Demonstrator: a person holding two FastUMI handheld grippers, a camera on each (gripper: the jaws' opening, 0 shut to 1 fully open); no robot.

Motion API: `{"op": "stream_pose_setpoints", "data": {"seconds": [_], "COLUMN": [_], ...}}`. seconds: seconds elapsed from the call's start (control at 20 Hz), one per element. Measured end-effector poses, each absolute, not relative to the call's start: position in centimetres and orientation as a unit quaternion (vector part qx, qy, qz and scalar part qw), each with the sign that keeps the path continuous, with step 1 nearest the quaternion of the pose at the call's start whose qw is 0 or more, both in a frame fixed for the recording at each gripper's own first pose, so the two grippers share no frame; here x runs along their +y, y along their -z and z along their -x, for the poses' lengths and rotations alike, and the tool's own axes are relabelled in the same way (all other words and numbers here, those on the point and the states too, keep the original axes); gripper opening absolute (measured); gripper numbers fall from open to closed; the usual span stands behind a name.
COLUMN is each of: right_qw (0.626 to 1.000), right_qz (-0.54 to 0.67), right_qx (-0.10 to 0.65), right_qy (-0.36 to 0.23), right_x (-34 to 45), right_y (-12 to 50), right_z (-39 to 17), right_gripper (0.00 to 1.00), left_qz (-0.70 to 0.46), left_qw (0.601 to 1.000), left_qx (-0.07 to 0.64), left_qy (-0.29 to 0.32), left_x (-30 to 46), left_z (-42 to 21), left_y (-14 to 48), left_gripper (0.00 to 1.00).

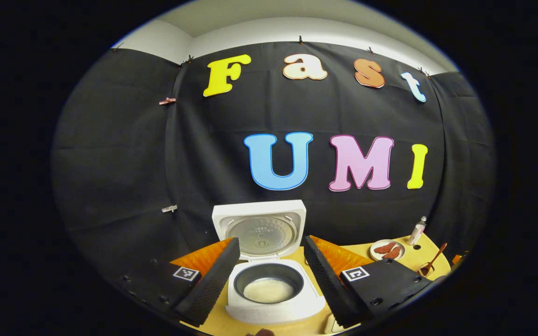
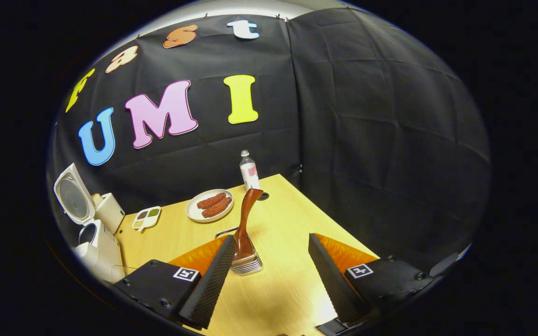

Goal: Close the left gripper, press the button to open the rice cooker; take a wooden spoon from the chopstick holder with the right hand, scoop a spoonful of rice and pour it into the rice cooker, then put the wooden spoon back into the chopstick holder.

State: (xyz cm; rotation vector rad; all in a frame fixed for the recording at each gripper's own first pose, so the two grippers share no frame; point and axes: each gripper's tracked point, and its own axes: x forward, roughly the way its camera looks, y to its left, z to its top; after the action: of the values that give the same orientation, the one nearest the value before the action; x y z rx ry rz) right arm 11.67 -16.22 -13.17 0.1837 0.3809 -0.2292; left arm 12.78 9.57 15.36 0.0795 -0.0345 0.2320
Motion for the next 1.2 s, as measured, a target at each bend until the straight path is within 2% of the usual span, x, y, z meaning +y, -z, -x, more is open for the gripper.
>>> {"op": "stream_pose_setpoints", "data": {"seconds": [0.25, 0.75, 1.0, 1.2], "right_qw": [0.975, 0.982, 0.982, 0.983], "right_qz": [-0.079, -0.008, -0.01, -0.002], "right_qx": [0.17, 0.128, 0.111, 0.108], "right_qy": [0.122, 0.141, 0.155, 0.147], "right_x": [-16.7, -18.5, -18.2, -16.7], "right_y": [11.0, 6.5, 4.6, 4.6], "right_z": [-9.0, -5.4, -4.3, -4.2], "right_gripper": [0.99, 0.99, 0.99, 0.99], "left_qz": [-0.035, -0.014, 0.009, 0.04], "left_qw": [0.994, 0.993, 0.994, 0.99], "left_qx": [0.0, -0.012, 0.038, 0.096], "left_qy": [-0.107, -0.115, -0.106, -0.098], "left_x": [12.1, 18.2, 19.7, 18.9], "left_z": [-18.8, -31.9, -37.4, -38.4], "left_y": [-17.4, -20.5, -18.4, -14.4], "left_gripper": [0.95, 0.94, 0.95, 0.95]}}
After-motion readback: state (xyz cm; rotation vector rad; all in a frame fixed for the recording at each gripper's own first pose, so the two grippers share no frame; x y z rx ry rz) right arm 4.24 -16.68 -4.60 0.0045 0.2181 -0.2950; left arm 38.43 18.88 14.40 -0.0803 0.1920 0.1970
